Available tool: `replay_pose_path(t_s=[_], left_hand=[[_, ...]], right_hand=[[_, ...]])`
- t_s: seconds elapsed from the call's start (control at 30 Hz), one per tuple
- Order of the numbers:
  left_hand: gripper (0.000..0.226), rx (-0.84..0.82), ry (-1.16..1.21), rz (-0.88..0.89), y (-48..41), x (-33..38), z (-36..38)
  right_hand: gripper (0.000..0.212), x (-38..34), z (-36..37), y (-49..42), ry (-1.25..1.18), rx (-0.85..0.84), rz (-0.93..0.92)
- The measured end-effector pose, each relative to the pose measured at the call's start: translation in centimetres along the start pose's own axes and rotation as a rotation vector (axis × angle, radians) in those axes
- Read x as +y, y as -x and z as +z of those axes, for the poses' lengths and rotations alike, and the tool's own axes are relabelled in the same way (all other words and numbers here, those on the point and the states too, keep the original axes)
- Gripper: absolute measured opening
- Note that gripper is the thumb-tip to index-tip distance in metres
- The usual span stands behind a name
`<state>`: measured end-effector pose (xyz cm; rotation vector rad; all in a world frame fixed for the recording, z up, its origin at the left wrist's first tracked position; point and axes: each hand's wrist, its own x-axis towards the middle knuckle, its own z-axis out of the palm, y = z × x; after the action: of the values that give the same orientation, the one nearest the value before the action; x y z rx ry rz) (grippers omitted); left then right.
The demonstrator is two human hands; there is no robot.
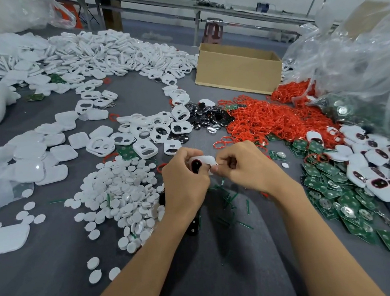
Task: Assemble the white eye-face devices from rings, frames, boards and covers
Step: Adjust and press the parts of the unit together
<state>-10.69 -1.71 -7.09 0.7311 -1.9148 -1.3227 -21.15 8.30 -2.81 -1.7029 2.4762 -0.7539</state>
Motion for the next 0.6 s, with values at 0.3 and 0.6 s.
replay_pose_path(t_s=[0.3,0.6], left_hand=[[0.027,-0.06,-0.04,0.083,0.05,-0.18,-0.22],[0.023,-0.022,-0.07,0.068,0.33,0.06,0.13]], right_hand=[[0.051,0.22,-0.17,0.16,0.008,-0.001,-0.047],[0.049,0.37,0.11,0.4,-0.029,-0.003,-0.03]])
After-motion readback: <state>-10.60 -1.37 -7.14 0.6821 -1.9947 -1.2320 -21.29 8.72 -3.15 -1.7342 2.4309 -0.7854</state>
